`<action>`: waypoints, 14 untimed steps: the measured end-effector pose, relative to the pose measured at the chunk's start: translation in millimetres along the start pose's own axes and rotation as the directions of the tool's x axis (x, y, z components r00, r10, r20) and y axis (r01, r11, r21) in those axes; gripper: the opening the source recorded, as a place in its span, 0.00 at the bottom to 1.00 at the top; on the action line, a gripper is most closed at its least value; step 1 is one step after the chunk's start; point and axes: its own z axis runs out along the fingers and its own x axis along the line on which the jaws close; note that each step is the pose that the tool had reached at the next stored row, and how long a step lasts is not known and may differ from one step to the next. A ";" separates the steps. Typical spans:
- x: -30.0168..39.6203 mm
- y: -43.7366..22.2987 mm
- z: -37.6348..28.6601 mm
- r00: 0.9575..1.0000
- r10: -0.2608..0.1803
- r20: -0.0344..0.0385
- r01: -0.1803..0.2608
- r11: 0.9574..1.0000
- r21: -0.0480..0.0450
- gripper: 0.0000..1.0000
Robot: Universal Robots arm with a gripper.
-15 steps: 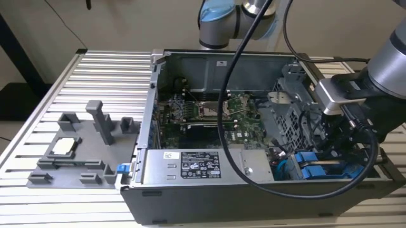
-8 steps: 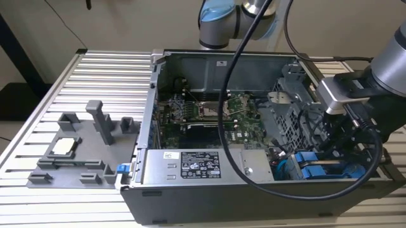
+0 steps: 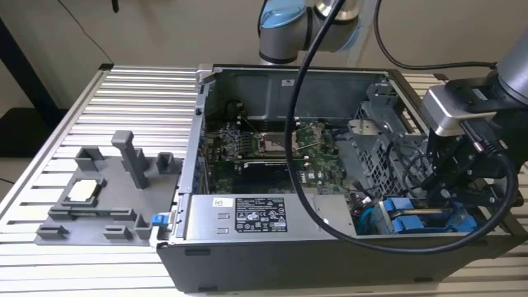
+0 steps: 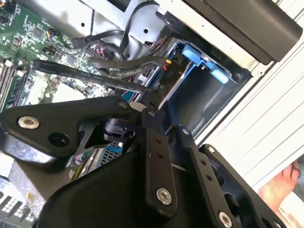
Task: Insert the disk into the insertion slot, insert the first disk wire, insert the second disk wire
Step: 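Insert the second disk wire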
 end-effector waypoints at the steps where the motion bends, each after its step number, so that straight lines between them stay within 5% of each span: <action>1: 0.0 0.0 0.1 1.000 0.000 0.000 0.000 1.000 0.000 0.24; 14: 0.1 0.1 0.7 1.000 0.000 0.000 0.000 1.000 0.000 0.16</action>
